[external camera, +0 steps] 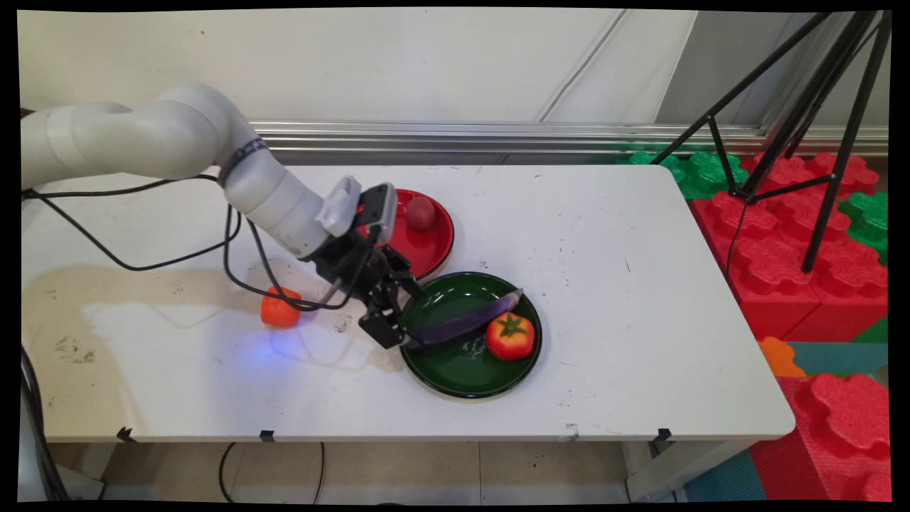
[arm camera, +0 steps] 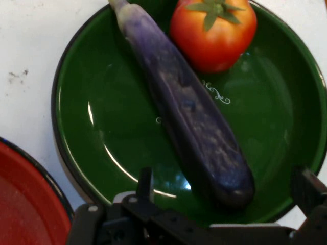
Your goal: Pick up the eggplant from the green plate, then place the picked object on the table
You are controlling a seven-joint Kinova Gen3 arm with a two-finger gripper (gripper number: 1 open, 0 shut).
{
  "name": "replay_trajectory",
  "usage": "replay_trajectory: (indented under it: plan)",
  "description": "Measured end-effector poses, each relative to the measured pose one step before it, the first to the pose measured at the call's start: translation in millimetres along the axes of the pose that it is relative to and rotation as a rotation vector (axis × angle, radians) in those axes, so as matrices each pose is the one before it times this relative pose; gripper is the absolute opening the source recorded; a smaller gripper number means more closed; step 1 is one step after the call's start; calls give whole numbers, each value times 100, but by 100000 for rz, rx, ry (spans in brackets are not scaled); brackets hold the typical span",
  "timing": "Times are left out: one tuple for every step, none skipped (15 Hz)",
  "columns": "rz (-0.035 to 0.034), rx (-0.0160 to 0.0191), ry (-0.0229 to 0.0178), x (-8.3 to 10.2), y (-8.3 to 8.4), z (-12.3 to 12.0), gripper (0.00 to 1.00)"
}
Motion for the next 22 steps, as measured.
replay_trajectory:
  plan:
    - [-218, -144, -272, 71, -38, 323, 100]
    - [-347, -252, -395, 107, -48, 488, 100]
    - [-396, -152, -387, 114, -49, 520, 100]
    - [-449, -96, -358, 102, -53, 493, 100]
    - [-401, -44, -314, 66, -41, 385, 100]
    - [-382, -44, -293, 74, -47, 414, 100]
    - [-259, -13, -242, 62, -41, 373, 100]
    - [-186, -20, -169, 58, -30, 292, 100]
    - [-278, 140, -30, 58, -55, 281, 100]
    - [-254, 132, -37, 50, -49, 248, 100]
    - [-172, 80, -43, 35, -37, 188, 100]
    - [-137, 47, 20, 24, -19, 109, 100]
    - [-150, 80, 20, 33, -22, 146, 100]
    - [-236, 53, 169, 65, -24, 136, 100]
    - [-288, 19, 250, 72, -14, 109, 0]
    - [-280, 0, 283, 74, -11, 71, 0]
    - [-394, 36, 240, 67, -19, 59, 0]
    - [-413, 48, 220, 60, -26, 40, 0]
    - [-311, 55, 193, 53, -15, 17, 0]
    - [-362, 144, 170, 60, -42, -11, 0]
    - [-370, 180, 204, 54, -31, -36, 0]
    - [-337, 162, 159, 30, -24, -41, 0]
